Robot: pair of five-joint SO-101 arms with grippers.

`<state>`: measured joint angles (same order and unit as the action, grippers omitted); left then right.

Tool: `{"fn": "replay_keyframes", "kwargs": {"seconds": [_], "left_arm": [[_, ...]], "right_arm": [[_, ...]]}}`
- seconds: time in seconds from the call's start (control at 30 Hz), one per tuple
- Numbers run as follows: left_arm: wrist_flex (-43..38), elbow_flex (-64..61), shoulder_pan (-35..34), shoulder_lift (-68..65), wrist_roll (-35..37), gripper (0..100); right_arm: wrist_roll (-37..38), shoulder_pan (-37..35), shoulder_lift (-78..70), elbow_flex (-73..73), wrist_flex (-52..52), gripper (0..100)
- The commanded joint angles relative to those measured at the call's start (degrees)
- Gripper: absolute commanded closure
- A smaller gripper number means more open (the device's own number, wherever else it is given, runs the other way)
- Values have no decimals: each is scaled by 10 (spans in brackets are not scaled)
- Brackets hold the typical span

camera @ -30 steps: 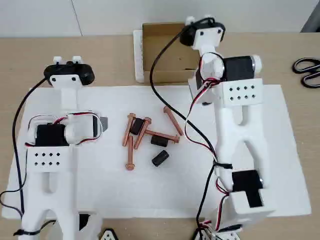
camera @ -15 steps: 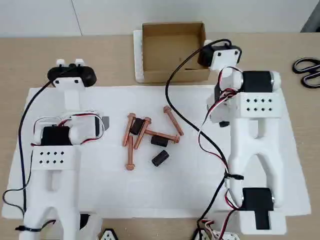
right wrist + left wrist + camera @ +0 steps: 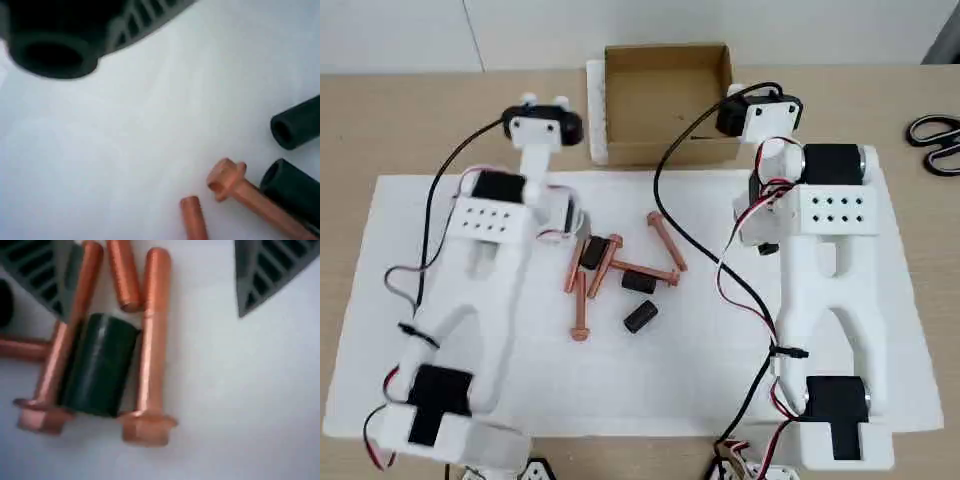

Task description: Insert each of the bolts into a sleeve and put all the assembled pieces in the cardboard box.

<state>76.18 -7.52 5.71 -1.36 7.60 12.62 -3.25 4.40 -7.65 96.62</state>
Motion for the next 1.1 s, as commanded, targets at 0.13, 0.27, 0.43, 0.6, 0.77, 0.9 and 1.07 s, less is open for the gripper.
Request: {"fn": "replay_keyframes", "kwargs": {"seconds": [0.13, 0.27, 0.43, 0.6, 0.77, 0.9, 1.07], "left_arm": [[34, 116, 5, -97, 6, 792], [37, 116, -2, -131, -32, 792], [38, 116, -17, -146, -33, 793], [35, 116, -18, -149, -54, 793], [22, 115, -18, -150, -57, 793], [13, 115, -16, -150, -58, 793], [5, 116, -17, -165, -59, 793]], "right_arm": [[-1, 3, 26, -1, -2, 995], [-1, 3, 26, -1, -2, 995], [-17, 3, 25, -1, -7, 995], [-20, 3, 25, -1, -7, 995], [-20, 3, 25, -1, -7, 995], [-20, 3, 25, -1, -7, 995], [-21, 3, 25, -1, -7, 995]]}}
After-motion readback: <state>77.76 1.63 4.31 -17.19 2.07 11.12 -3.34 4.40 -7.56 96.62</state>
